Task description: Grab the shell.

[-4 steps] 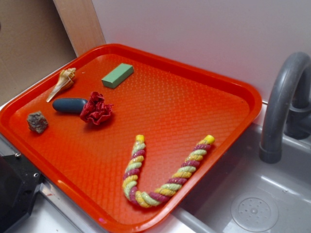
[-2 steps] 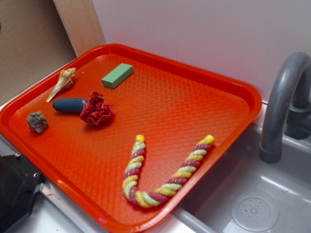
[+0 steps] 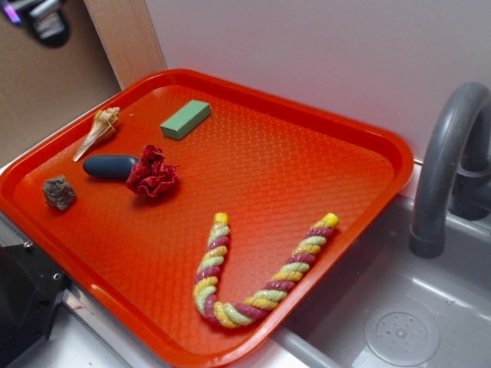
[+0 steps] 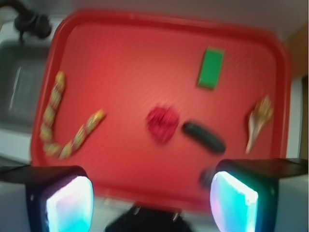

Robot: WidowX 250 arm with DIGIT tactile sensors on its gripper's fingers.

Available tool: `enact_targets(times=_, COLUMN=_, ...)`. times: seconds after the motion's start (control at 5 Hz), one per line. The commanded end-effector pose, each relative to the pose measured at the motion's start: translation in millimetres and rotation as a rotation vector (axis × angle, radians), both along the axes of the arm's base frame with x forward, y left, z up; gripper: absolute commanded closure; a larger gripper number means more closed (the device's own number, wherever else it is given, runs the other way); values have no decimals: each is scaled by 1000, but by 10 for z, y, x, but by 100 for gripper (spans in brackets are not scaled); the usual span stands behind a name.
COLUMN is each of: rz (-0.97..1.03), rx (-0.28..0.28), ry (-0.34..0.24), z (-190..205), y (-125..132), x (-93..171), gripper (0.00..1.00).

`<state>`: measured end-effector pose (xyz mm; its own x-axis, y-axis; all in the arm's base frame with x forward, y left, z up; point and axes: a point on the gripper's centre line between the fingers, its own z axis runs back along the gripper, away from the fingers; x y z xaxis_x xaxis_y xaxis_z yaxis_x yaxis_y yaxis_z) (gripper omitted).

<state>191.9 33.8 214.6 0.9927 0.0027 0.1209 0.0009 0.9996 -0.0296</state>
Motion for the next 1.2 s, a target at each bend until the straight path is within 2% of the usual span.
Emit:
enact_targets(times=0.0, rz=68, rx=153, ry=-67, z=-119, y=824, x=307, gripper=0)
enact_targets(times=0.2, rz=76, rx=221, ry=-36, z=-465, y=1168, x=236, gripper=0)
enact_targets(times=0.4, rz=83, rx=243, ry=-12, z=-662, y=1278, x=224, gripper=0)
enact_targets(times=0.6, rz=87, rx=254, ry=28, z=-906, y=1369, x=247, gripper=0)
enact_targets(times=0.8, rz=74, rx=231, ry=117, z=-1273, y=1332, x=338, gripper=0)
enact_targets(times=1.0, rz=78, rx=225, ry=167, z=-1468, y=1295, x=383, gripper=0)
